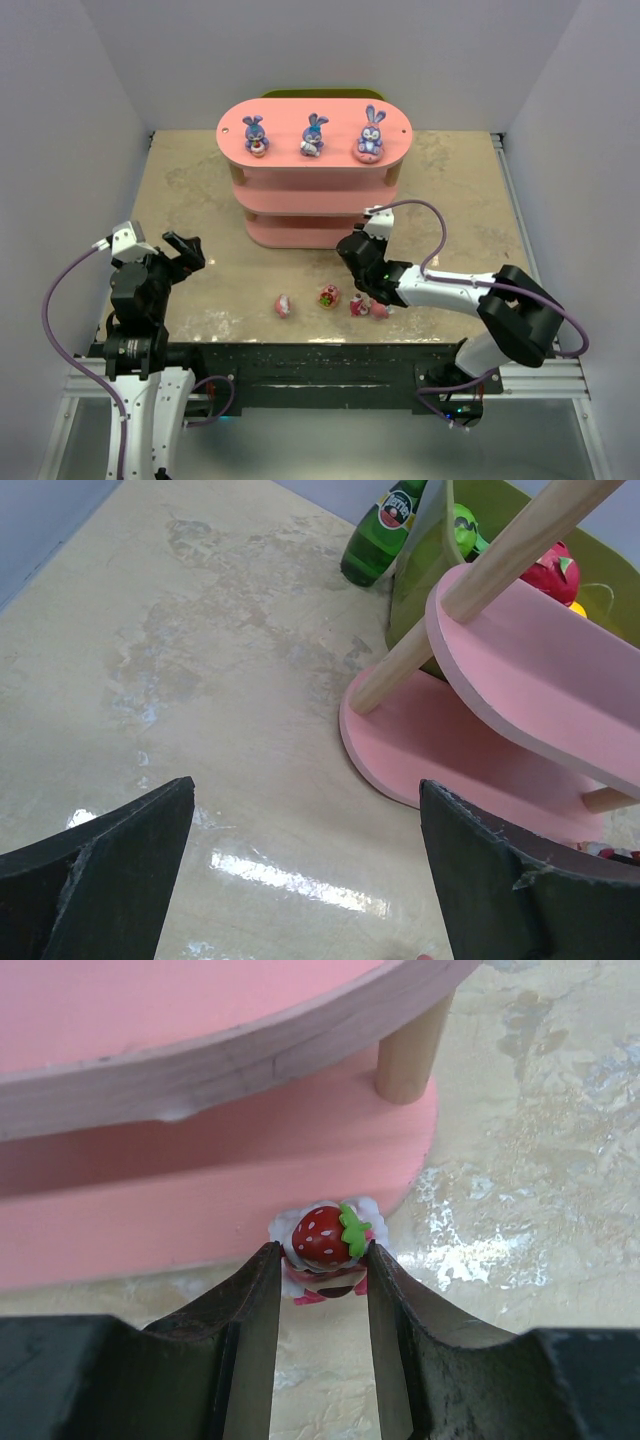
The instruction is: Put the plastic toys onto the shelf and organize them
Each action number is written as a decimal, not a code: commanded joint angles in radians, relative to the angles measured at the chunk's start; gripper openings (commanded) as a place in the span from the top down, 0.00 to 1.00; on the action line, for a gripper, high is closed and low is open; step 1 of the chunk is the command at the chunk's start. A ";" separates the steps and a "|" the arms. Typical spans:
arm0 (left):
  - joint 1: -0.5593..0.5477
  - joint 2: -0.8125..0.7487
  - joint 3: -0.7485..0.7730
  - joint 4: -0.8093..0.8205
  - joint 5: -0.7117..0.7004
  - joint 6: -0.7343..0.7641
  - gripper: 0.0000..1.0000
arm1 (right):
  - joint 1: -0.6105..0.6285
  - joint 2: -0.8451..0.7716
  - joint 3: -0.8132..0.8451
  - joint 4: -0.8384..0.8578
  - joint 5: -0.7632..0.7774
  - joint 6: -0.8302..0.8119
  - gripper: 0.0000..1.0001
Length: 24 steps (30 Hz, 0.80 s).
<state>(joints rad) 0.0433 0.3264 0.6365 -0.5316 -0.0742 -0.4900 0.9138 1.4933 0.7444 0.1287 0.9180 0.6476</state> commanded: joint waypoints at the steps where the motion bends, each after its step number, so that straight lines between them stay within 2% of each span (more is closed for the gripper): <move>1: -0.003 -0.001 -0.003 0.045 0.002 -0.005 0.02 | -0.019 -0.012 0.006 0.134 0.019 -0.028 1.00; 9: -0.002 -0.001 -0.003 0.044 -0.004 -0.007 0.02 | -0.043 0.059 0.067 0.152 0.002 -0.016 1.00; 24: -0.003 -0.003 -0.003 0.044 -0.006 -0.007 0.02 | -0.055 0.128 0.072 0.253 0.018 -0.083 1.00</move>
<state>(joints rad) 0.0433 0.3260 0.6365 -0.5316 -0.0750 -0.4904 0.8680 1.6085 0.7708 0.3035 0.8913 0.5743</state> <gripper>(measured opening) 0.980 0.385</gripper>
